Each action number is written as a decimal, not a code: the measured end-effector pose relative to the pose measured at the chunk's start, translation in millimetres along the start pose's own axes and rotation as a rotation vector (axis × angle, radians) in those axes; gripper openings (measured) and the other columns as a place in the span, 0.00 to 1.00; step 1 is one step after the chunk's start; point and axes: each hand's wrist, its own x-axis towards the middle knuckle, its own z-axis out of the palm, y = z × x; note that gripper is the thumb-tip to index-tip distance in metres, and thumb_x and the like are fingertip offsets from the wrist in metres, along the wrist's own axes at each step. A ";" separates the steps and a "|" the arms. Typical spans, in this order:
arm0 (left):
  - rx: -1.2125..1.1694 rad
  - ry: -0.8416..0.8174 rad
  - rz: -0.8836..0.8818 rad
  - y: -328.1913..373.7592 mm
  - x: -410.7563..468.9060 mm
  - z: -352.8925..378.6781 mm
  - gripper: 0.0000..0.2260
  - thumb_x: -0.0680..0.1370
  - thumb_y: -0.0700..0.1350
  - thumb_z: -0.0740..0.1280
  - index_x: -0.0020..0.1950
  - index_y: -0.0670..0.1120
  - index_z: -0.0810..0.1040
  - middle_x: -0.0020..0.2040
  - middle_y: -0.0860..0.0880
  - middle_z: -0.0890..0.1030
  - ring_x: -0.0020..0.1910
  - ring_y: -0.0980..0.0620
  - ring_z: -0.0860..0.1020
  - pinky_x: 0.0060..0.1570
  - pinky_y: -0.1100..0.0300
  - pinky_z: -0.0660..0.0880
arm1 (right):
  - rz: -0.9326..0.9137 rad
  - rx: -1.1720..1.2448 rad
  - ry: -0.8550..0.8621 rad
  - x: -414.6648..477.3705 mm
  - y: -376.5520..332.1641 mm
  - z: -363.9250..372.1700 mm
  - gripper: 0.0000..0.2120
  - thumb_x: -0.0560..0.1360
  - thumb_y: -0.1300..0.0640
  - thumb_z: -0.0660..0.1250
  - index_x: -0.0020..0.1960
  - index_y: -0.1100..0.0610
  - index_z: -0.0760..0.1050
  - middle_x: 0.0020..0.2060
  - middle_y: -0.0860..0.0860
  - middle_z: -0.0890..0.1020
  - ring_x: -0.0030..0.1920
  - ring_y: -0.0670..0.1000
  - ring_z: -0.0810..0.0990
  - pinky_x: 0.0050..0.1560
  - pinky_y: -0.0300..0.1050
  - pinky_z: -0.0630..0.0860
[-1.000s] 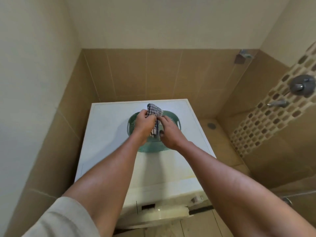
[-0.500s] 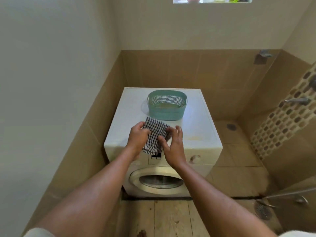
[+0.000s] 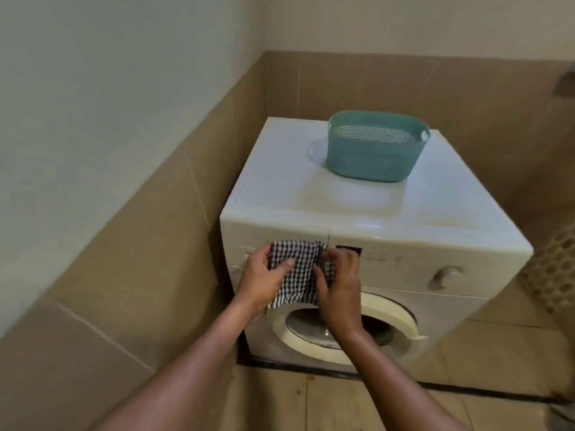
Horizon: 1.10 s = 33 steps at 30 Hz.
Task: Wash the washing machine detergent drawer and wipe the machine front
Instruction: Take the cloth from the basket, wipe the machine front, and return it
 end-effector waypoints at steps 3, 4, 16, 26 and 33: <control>-0.013 0.003 0.167 -30.7 22.9 0.4 0.08 0.80 0.38 0.67 0.59 0.45 0.78 0.53 0.48 0.85 0.52 0.53 0.84 0.45 0.62 0.81 | -0.175 -0.101 0.220 -3.6 31.0 32.9 0.23 0.73 0.59 0.74 0.64 0.52 0.69 0.68 0.53 0.64 0.66 0.46 0.64 0.63 0.44 0.72; -0.010 0.015 0.232 -40.5 29.8 1.9 0.08 0.80 0.37 0.67 0.59 0.45 0.79 0.53 0.48 0.85 0.53 0.52 0.84 0.45 0.62 0.81 | -0.244 -0.164 0.292 -6.2 40.5 45.5 0.24 0.72 0.59 0.75 0.64 0.53 0.69 0.69 0.55 0.63 0.70 0.53 0.63 0.68 0.53 0.70; 0.189 0.264 0.834 -85.5 46.6 24.0 0.03 0.77 0.42 0.71 0.49 0.48 0.82 0.42 0.53 0.85 0.42 0.59 0.83 0.46 0.59 0.81 | -0.466 -0.393 0.546 0.7 74.6 122.0 0.37 0.77 0.55 0.67 0.79 0.64 0.53 0.79 0.61 0.56 0.80 0.61 0.49 0.78 0.62 0.49; 0.534 0.732 0.885 -48.1 44.2 -35.6 0.19 0.80 0.52 0.62 0.69 0.47 0.74 0.64 0.47 0.78 0.62 0.48 0.75 0.59 0.52 0.74 | -0.498 -0.629 0.476 53.3 -17.5 149.0 0.35 0.79 0.42 0.41 0.82 0.57 0.46 0.80 0.63 0.46 0.79 0.64 0.43 0.78 0.62 0.39; 0.487 0.705 0.877 -106.7 61.7 -54.1 0.23 0.80 0.52 0.59 0.73 0.43 0.72 0.72 0.44 0.74 0.72 0.45 0.69 0.73 0.43 0.64 | -0.890 -0.878 0.474 38.5 -2.6 204.8 0.31 0.82 0.57 0.53 0.81 0.60 0.44 0.81 0.58 0.48 0.81 0.56 0.47 0.80 0.56 0.46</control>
